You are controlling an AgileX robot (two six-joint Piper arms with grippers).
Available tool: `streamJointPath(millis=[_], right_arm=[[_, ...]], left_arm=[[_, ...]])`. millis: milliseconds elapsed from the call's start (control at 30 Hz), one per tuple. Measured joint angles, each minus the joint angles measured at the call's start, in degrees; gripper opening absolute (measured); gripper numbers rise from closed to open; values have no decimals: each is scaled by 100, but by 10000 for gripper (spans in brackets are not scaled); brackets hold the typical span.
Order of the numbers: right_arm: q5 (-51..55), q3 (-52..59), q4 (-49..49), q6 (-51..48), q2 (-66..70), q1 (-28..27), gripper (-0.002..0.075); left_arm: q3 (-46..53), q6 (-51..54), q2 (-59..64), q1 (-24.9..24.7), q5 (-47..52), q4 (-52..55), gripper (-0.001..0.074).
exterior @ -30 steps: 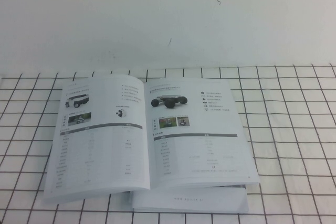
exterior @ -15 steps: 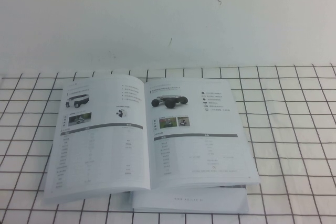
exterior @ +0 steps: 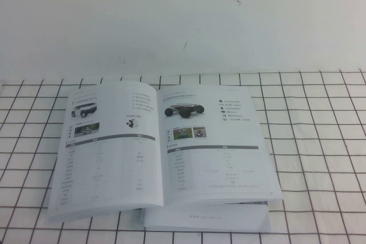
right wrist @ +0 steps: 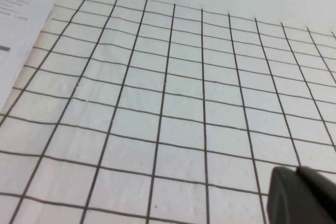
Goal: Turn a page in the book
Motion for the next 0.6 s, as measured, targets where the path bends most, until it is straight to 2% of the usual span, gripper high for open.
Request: streamJointPath(millis=[600], right_arm=[[0,0,92,-59,0,-118,1]], left_arm=[[0,0,0,0,0,0,-3]])
